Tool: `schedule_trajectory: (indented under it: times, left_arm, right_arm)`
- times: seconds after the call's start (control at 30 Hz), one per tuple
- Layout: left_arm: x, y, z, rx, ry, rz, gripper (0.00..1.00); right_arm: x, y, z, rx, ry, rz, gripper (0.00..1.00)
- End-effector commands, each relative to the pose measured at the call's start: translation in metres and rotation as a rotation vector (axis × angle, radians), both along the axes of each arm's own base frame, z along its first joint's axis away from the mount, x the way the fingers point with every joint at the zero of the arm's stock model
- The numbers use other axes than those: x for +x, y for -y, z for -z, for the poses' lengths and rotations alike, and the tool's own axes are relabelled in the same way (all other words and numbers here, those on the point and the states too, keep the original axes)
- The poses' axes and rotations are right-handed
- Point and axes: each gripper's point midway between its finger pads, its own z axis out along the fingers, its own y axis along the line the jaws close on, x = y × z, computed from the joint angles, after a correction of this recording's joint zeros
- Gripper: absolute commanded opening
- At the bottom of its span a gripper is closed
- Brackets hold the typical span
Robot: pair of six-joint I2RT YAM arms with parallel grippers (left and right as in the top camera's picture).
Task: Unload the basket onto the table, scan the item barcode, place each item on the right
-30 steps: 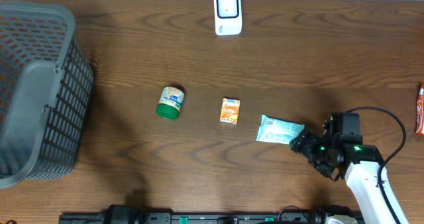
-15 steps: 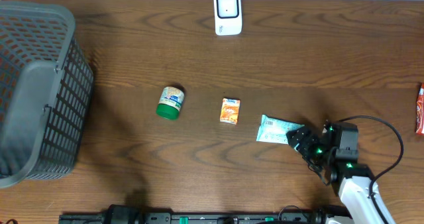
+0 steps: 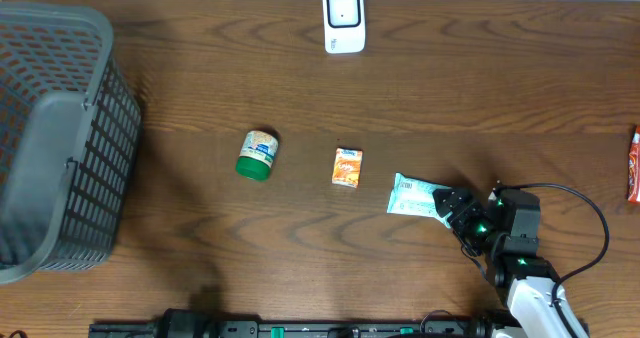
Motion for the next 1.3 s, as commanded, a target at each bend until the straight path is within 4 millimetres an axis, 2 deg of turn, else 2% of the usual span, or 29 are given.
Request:
schedule_trajectory:
  times: [0.0, 0.07, 0.13, 0.23, 0.37, 0.47, 0.57, 0.63, 0.67, 0.77, 0.83, 1.0, 1.17, 1.23, 1.27]
  left_arm:
    - [0.001, 0.000, 0.001, 0.001, -0.002, -0.004, 0.91]
    - [0.001, 0.000, 0.001, 0.000, -0.002, -0.004, 0.91]
    - [0.001, 0.000, 0.001, 0.000, 0.000, -0.003, 0.91]
    - [0.001, 0.000, 0.001, -0.001, 0.001, -0.002, 0.91]
    - [0.001, 0.000, 0.001, -0.001, 0.001, -0.002, 0.91]
    - [0.001, 0.000, 0.001, -0.001, 0.001, -0.002, 0.91]
    - [0.001, 0.000, 0.001, -0.001, 0.001, -0.002, 0.91]
    - [0.001, 0.000, 0.001, -0.001, 0.001, -0.003, 0.91]
    - [0.001, 0.000, 0.001, -0.001, 0.001, -0.003, 0.91]
    - [0.001, 0.000, 0.001, -0.001, 0.001, -0.002, 0.91]
    - [0.001, 0.000, 0.001, -0.001, 0.001, -0.002, 0.91]
    - [0.001, 0.000, 0.001, -0.001, 0.001, -0.003, 0.91]
    - [0.001, 0.000, 0.001, -0.001, 0.001, -0.003, 0.91]
    - [0.001, 0.000, 0.001, -0.001, 0.001, -0.003, 0.91]
    - [0.001, 0.000, 0.001, -0.001, 0.001, -0.003, 0.91]
  right_arm:
    - [-0.069, 0.009, 0.064, -0.037, -0.277, 0.070, 0.78]
    - [-0.071, 0.008, 0.065, -0.036, -0.284, 0.069, 0.70]
    - [-0.071, 0.008, 0.067, -0.040, -0.287, 0.060, 0.67]
    - [-0.070, 0.006, 0.069, -0.036, -0.286, 0.045, 0.69]
    - [-0.068, 0.006, 0.074, -0.033, -0.293, 0.039, 0.80]
    - [-0.069, 0.003, 0.079, -0.018, -0.308, 0.028, 0.75]
    - [-0.072, 0.001, 0.085, -0.016, -0.329, 0.009, 0.64]
    - [-0.073, -0.001, 0.087, -0.008, -0.336, 0.002, 0.51]
    - [-0.072, -0.002, 0.088, -0.005, -0.330, -0.008, 0.42]
    - [-0.064, -0.004, 0.086, 0.004, -0.294, -0.022, 0.01]
    - [-0.054, -0.005, 0.082, -0.001, -0.247, -0.036, 0.01]
    - [-0.024, -0.018, 0.059, 0.043, -0.072, -0.122, 0.01]
    - [0.000, -0.045, 0.015, 0.170, 0.116, -0.255, 0.02]
    - [0.007, -0.056, -0.009, 0.222, 0.191, -0.309, 0.01]
    - [0.012, -0.062, -0.028, 0.260, 0.243, -0.340, 0.02]
